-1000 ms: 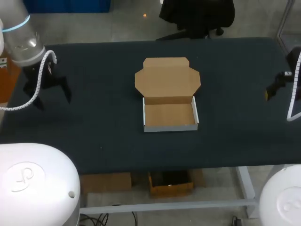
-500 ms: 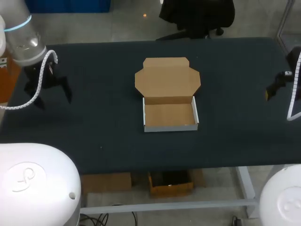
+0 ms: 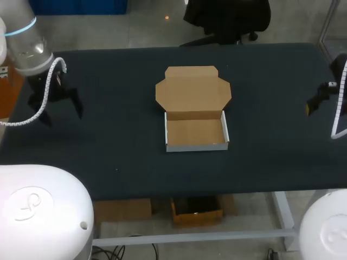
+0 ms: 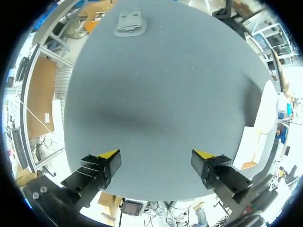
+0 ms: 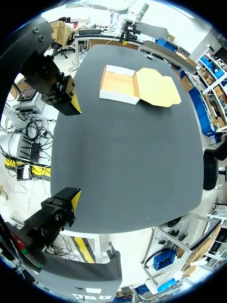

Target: Assemble the packaging by folding the flat box into shape, placing the metal phone stand inside, and closing the box properly

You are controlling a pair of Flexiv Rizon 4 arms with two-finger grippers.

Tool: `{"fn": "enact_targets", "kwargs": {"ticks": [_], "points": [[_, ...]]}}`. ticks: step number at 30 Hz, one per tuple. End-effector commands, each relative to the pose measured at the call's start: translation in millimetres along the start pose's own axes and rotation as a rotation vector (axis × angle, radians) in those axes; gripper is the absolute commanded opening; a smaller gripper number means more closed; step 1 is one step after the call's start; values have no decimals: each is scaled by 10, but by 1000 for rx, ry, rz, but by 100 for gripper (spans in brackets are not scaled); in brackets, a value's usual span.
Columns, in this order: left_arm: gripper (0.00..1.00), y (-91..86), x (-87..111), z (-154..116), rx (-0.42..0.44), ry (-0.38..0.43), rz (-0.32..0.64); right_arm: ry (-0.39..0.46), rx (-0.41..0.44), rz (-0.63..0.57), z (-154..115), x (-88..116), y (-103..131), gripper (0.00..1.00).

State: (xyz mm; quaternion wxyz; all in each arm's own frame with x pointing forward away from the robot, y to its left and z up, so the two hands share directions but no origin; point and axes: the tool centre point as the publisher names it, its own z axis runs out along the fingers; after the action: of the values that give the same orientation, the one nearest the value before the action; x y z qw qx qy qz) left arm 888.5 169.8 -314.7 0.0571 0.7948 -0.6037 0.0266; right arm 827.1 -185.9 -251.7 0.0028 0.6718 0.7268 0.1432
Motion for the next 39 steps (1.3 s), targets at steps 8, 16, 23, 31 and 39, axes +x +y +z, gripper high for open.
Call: {"fn": "enact_targets", "kwargs": {"ticks": [8,16,23,31,39], "points": [[100,-37,9,25,4,-1,-14,0,4,0,-18,2,-4,100],[100,-200,103,227,65,-33,-58,0,4,0,-18,2,-4,100],[100,-283,140,360,96,-55,-65,0,4,0,-18,2,-4,100],[100,-328,33,454,150,-61,-76,0,4,0,-18,2,-4,100],[100,-447,-97,463,185,-76,-64,0,4,0,-18,2,-4,100]]}}
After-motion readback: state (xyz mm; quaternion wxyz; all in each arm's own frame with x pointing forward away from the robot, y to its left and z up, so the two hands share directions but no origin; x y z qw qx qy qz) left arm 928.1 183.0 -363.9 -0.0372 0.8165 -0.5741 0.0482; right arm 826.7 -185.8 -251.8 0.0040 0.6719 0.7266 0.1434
